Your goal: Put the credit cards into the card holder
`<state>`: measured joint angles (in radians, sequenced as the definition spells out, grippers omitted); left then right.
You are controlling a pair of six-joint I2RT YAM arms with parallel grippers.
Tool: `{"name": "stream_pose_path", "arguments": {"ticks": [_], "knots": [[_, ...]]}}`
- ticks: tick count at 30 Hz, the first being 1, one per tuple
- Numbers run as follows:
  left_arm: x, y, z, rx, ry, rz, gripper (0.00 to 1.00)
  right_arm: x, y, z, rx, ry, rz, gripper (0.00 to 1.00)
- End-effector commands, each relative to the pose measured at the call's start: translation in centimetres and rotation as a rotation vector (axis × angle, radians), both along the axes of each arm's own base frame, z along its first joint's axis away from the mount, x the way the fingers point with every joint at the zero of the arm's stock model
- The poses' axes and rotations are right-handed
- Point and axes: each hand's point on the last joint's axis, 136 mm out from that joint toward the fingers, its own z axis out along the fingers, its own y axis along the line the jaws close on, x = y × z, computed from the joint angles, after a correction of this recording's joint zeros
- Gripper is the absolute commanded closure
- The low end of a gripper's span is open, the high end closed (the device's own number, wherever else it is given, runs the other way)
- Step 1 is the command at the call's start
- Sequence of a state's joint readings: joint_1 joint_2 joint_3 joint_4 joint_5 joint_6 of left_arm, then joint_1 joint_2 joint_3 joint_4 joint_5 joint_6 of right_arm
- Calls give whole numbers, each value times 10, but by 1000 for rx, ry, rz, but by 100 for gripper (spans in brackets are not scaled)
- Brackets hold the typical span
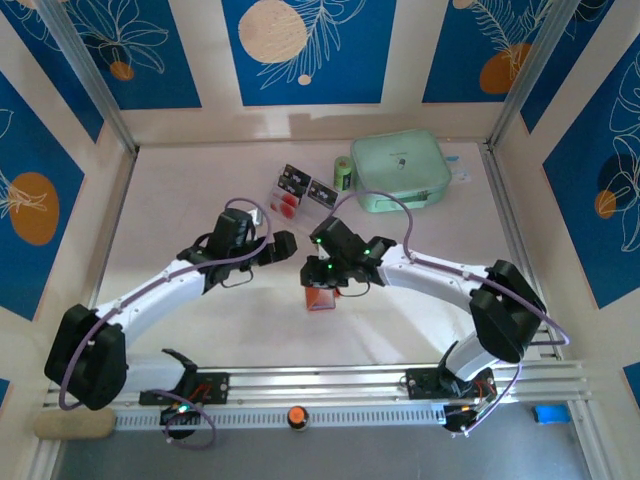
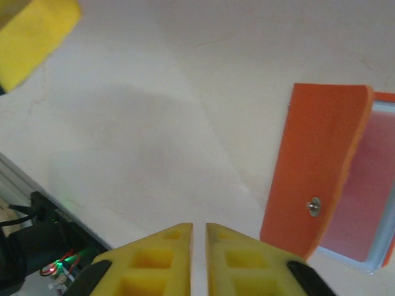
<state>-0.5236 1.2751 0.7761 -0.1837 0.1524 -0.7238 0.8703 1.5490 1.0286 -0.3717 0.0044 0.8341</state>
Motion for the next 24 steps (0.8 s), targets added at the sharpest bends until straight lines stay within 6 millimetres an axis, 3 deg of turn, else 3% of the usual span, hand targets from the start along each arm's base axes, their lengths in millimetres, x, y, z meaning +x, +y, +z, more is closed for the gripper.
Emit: {"name": "stream_pose_path", "arguments": {"ticks": [1,13,24], "knots": [[-6,12,-14,112,39,-39,0,-4,-11,-12,-69,12,2,90],[-17,-3,-39,158,122,-169,0,-10,-55,-58,-154,62,-93,96],[-35,-34,-63,239,153,-320,0,-16,-64,-81,-156,108,-123,97]]}}
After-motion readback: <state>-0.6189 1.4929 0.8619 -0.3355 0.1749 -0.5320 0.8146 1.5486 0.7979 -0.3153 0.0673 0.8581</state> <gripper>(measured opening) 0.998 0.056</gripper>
